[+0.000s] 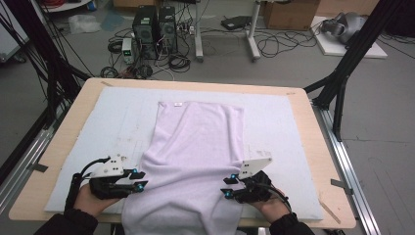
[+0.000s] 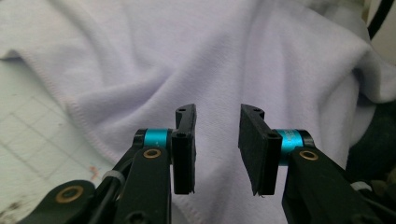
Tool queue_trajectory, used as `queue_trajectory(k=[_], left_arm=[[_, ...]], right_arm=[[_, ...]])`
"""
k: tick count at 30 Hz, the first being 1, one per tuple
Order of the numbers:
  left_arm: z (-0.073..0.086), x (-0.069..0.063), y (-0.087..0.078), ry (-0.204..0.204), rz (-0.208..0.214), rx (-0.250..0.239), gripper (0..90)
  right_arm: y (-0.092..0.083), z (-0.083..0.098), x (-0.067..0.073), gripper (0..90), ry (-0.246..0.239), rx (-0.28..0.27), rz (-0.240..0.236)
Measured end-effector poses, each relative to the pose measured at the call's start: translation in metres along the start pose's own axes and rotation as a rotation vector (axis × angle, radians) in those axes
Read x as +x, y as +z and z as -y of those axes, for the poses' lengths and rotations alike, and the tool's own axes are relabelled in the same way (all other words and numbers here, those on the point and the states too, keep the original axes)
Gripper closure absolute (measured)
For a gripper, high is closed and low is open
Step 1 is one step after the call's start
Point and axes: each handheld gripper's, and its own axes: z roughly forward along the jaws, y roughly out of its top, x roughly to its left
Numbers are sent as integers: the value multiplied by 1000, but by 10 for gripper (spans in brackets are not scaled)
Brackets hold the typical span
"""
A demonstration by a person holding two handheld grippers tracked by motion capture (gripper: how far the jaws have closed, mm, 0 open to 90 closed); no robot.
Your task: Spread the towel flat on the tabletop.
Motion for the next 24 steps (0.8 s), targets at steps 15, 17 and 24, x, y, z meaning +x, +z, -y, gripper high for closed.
queue_trajectory(k=[15,17,24], left_arm=[[4,0,30,42,85,84,614],[6,-1,37,51,81,128,689],[6,1,35,36,68,126,854]], right_arm=[[19,7,-6,602,-9,52,3],[22,7,-4,631,-27,61,11],[22,5,-2,870,-61,81,-19]])
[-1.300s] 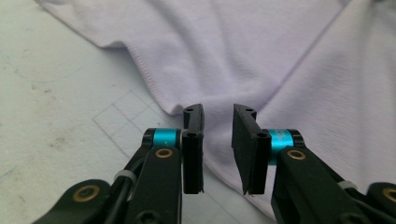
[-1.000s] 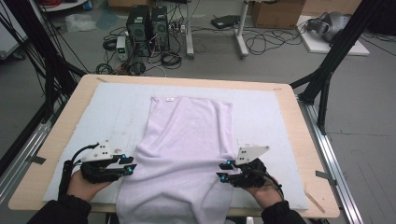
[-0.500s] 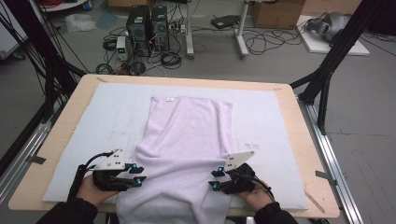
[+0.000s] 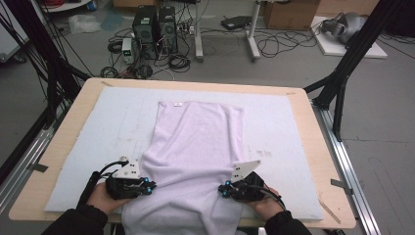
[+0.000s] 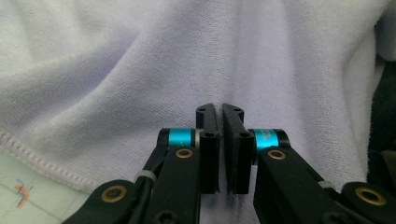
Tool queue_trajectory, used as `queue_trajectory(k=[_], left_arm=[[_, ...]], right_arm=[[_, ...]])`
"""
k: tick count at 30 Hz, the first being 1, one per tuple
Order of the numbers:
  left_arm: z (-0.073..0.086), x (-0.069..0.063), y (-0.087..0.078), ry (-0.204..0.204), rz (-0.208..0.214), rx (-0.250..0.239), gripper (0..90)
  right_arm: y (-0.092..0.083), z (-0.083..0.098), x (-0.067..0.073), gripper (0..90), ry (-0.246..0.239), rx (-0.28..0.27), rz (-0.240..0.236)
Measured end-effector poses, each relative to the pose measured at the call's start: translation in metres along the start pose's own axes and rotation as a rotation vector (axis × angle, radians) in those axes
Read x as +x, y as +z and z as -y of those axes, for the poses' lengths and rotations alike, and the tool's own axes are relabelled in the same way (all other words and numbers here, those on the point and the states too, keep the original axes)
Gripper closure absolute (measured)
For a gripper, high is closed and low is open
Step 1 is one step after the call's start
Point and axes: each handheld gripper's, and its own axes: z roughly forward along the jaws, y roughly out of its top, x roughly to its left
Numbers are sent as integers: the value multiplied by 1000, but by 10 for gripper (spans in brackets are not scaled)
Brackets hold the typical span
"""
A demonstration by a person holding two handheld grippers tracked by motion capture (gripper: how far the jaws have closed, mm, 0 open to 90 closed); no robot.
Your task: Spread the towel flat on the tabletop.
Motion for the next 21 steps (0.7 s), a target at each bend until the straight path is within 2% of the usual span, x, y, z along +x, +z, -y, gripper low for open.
queue_trajectory(k=[6,8,10,12,13,14,16,18,21], left_arm=[[7,-13,-16,8,5,7,859],[10,-21,-25,-2,12,-8,859],[11,-32,-34,15,4,-29,857],[10,-36,-40,23,-1,-53,833],[9,-37,-42,19,-7,-65,793],[8,-35,-42,15,-11,-66,727],[8,-30,-38,4,-15,-60,658],[8,-25,-32,0,-16,-46,637],[12,-20,-22,-1,-23,4,619]], right_arm=[[-6,1,11,876,-14,-12,-52],[-12,0,18,877,-26,-21,-68],[-19,-1,28,877,-43,-38,-90],[-27,-4,37,869,-68,-66,-126],[-31,-5,39,853,-78,-83,-139],[-34,-6,40,781,-75,-91,-133],[-36,-5,35,730,-48,-87,-111],[-34,-2,28,690,-30,-79,-82],[-28,7,18,673,-15,-34,-51]])
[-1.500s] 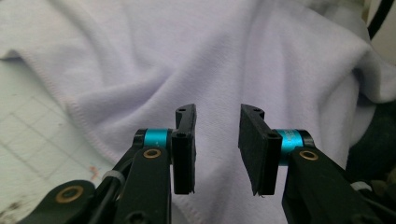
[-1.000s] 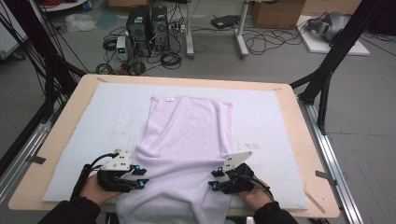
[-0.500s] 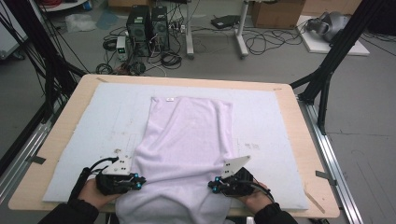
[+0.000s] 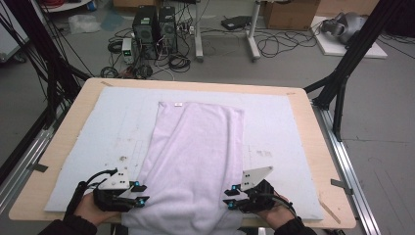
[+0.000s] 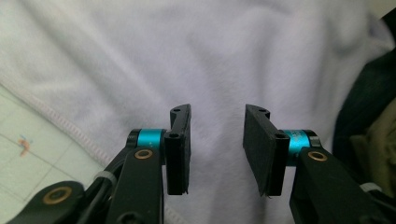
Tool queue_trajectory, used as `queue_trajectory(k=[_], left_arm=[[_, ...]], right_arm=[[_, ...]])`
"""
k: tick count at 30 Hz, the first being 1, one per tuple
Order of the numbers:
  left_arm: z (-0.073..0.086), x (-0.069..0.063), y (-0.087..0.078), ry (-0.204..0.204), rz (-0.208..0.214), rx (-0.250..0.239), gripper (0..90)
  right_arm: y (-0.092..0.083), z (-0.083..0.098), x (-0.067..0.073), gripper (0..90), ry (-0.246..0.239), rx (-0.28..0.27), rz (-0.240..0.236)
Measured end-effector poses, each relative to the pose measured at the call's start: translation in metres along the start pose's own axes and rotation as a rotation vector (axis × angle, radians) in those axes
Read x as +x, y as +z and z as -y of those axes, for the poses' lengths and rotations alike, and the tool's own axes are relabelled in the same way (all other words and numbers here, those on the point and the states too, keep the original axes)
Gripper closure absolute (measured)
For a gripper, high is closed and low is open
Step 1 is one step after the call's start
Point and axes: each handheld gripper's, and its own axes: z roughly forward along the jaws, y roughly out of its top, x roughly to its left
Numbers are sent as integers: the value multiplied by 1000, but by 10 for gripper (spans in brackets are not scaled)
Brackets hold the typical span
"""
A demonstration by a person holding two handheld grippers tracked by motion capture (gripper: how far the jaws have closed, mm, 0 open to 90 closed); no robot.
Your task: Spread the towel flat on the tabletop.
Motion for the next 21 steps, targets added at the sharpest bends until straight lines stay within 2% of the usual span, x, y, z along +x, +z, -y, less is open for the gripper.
queue_trajectory(k=[2,3,5,6,7,8,11,12,13,15,17,19,21], left_arm=[[4,2,5,0,6,24,648],[6,2,5,3,0,10,664],[7,4,3,0,7,13,808],[7,4,2,4,11,14,870],[8,3,1,8,9,16,877],[8,2,1,6,10,14,879],[9,3,-6,3,15,-2,878],[9,4,-8,2,23,-9,875],[9,5,-12,0,13,-24,866],[8,10,-15,-15,-5,-35,718],[5,16,-17,-23,-25,-51,687],[2,25,-15,-34,-45,-58,686],[-1,35,-11,-44,-73,-50,694]], right_arm=[[4,6,-5,674,4,41,17],[7,9,-6,675,7,53,20],[8,14,-7,702,18,43,21],[8,14,-8,746,25,43,20],[7,14,-8,868,21,46,13],[7,14,-7,872,-9,59,0],[4,13,-6,877,-24,73,-6],[2,14,-7,876,-20,65,-3],[-1,15,-8,871,-10,54,-4],[-6,17,-11,830,17,21,11],[-11,17,-16,771,34,7,37],[-14,17,-22,755,57,-1,34],[-12,17,-26,738,55,25,54]])
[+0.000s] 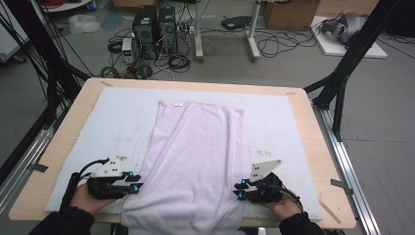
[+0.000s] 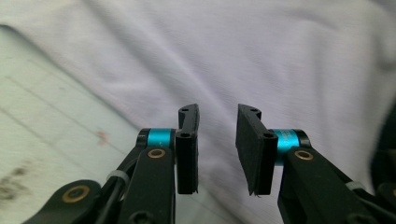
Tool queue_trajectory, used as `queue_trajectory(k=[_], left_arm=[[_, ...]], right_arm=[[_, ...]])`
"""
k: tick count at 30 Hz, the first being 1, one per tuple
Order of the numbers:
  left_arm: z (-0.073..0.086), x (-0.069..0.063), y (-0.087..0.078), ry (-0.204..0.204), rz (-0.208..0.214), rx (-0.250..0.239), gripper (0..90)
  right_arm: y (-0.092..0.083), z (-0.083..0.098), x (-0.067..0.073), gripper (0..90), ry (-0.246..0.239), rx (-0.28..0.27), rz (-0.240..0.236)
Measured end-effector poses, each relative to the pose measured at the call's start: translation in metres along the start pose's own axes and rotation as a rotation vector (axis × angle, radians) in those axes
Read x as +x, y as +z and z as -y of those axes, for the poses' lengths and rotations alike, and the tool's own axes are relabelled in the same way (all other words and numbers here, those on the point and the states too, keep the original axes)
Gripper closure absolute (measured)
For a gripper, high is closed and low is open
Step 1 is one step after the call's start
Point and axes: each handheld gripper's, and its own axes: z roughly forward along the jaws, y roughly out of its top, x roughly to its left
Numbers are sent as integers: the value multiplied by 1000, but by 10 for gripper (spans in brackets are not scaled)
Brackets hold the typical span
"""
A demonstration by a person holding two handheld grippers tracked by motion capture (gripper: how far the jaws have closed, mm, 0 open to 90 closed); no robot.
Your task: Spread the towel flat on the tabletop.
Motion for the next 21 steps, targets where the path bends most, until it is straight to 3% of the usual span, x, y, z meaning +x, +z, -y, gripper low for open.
queue_trajectory(k=[3,5,6,8,10,15,21], left_arm=[[-2,14,12,-31,-35,15,703],[-2,19,22,-52,-35,44,699],[-1,20,25,-39,-34,31,714],[-3,21,27,-44,-31,35,839],[-4,20,27,-41,-35,47,881],[0,19,20,-41,-77,51,888],[7,21,6,-57,-96,42,891]], right_arm=[[8,2,-7,731,16,21,8],[10,1,-10,751,24,13,6],[10,1,-10,771,21,13,10],[10,2,-10,855,24,12,11],[10,2,-11,880,24,11,-2],[7,4,-11,888,20,10,-2],[-1,8,-10,889,22,-1,3]])
